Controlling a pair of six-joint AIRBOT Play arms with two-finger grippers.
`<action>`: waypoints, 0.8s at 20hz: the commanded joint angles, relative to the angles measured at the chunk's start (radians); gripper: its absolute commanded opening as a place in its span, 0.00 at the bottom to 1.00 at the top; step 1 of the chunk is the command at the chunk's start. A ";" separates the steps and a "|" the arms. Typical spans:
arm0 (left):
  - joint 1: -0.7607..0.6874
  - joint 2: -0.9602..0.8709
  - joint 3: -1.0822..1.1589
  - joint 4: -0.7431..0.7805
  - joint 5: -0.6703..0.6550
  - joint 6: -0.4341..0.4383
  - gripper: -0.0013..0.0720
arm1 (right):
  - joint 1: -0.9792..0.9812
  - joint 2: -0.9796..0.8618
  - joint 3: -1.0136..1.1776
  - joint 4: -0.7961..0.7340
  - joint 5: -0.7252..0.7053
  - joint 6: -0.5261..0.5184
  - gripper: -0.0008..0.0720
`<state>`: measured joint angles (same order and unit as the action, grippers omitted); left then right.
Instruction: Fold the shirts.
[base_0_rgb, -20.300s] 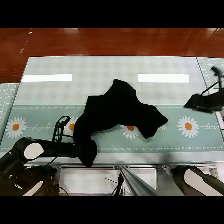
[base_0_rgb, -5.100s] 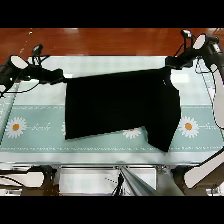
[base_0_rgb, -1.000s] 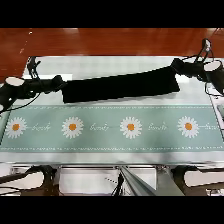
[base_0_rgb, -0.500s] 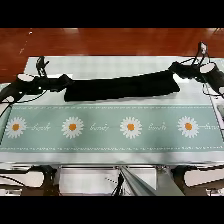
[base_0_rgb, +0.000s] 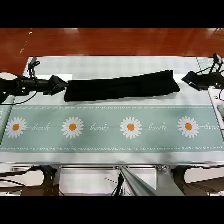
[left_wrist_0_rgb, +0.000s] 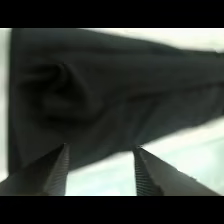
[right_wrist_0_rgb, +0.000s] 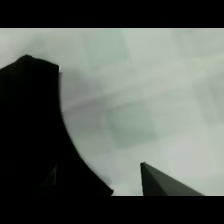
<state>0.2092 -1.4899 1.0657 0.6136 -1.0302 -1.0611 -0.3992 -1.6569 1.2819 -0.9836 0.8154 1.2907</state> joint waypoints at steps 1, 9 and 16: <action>-0.025 0.029 0.001 -0.005 -0.077 -0.006 0.65 | -0.035 -0.077 0.001 0.260 0.109 -0.077 0.83; -0.103 0.057 0.001 -0.005 -0.069 -0.005 0.65 | 0.135 -0.174 0.001 0.458 0.032 -0.183 0.72; -0.117 0.064 0.029 -0.042 -0.071 -0.006 0.36 | 0.133 0.046 0.001 0.309 0.124 -0.215 0.05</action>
<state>0.1028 -1.4277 1.0824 0.6014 -1.1049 -1.0683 -0.2684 -1.7061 1.2819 -0.5911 0.8822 1.0767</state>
